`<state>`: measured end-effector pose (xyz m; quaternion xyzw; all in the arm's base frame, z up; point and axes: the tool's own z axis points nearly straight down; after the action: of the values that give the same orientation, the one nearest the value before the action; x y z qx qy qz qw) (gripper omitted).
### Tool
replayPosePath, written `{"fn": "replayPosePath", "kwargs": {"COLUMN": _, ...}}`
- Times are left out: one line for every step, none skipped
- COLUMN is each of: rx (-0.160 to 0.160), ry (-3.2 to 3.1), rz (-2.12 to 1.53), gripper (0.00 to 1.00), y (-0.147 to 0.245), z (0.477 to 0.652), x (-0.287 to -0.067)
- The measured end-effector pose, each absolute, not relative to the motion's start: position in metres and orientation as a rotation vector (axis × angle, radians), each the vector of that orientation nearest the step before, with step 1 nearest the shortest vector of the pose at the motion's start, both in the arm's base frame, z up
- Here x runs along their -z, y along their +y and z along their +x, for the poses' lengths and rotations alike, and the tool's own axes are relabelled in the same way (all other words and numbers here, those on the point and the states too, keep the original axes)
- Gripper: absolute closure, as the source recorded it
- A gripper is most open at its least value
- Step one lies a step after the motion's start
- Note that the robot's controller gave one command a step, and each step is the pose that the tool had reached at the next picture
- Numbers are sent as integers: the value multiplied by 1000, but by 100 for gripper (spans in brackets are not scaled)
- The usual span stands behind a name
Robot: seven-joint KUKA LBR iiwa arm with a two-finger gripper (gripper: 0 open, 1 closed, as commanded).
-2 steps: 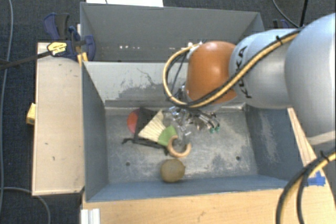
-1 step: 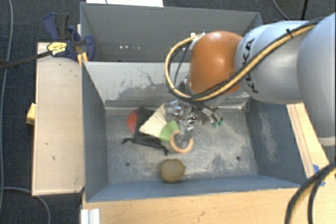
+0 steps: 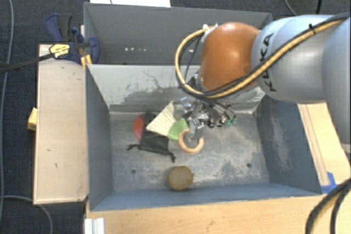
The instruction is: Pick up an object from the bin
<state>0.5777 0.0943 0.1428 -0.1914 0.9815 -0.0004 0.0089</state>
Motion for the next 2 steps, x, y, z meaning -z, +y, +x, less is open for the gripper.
{"fn": "replayPosePath", "kwargs": {"rx": 0, "ry": 3083, "rz": -609, "gripper": 100, "y": 90, "z": 572, "x": -152}}
{"fn": "replayPosePath", "kwargs": {"rx": 1, "ry": 3064, "rz": -607, "gripper": 100, "y": 81, "z": 581, "x": -210}}
